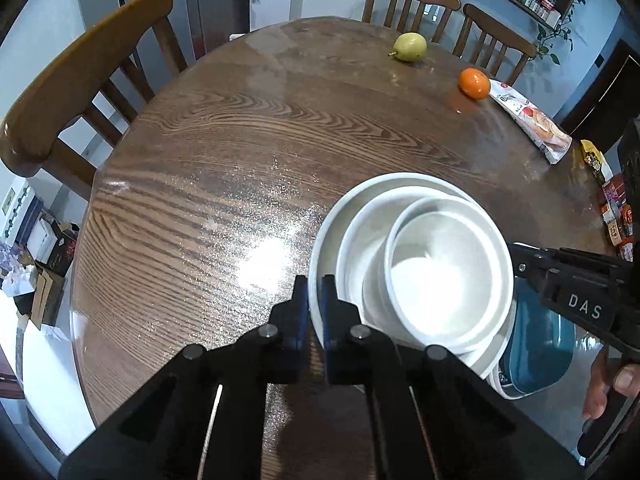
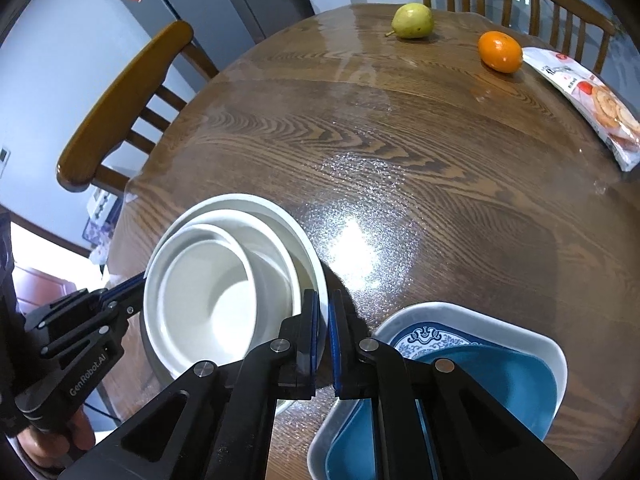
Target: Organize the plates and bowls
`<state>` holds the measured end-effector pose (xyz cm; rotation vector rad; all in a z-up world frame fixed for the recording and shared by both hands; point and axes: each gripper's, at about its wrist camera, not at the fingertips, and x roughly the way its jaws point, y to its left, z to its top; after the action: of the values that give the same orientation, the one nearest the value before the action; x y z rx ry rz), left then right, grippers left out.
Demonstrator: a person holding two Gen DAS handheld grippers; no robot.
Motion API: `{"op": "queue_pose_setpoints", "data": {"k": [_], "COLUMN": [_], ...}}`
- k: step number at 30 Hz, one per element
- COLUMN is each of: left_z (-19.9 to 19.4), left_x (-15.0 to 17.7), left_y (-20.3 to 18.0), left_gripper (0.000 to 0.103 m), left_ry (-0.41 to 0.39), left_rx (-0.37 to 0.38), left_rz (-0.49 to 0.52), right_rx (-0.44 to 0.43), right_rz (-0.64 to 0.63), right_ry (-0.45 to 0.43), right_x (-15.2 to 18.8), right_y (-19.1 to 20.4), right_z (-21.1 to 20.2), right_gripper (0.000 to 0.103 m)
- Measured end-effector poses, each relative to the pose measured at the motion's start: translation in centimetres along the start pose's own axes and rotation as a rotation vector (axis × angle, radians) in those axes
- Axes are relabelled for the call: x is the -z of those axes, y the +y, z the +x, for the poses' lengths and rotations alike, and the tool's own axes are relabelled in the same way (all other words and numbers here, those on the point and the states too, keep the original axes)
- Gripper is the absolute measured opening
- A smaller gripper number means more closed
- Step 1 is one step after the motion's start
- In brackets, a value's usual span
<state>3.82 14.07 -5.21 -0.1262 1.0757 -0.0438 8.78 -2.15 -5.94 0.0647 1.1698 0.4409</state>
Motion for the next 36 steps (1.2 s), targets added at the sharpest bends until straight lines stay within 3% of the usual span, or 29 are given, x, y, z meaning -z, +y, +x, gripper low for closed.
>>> {"op": "queue_pose_setpoints", "data": {"k": [36], "left_z": [-0.42], "left_x": [0.11], "left_y": [0.19], "left_gripper": [0.001], "left_ry": [-0.046], "left_rx": [-0.022], "left_rz": [-0.013], "right_rx": [0.004], "right_rz": [0.003], "right_ry": [-0.021], "right_x": [0.53], "right_y": [0.63], "right_z": [-0.09], "right_gripper": [0.009]}}
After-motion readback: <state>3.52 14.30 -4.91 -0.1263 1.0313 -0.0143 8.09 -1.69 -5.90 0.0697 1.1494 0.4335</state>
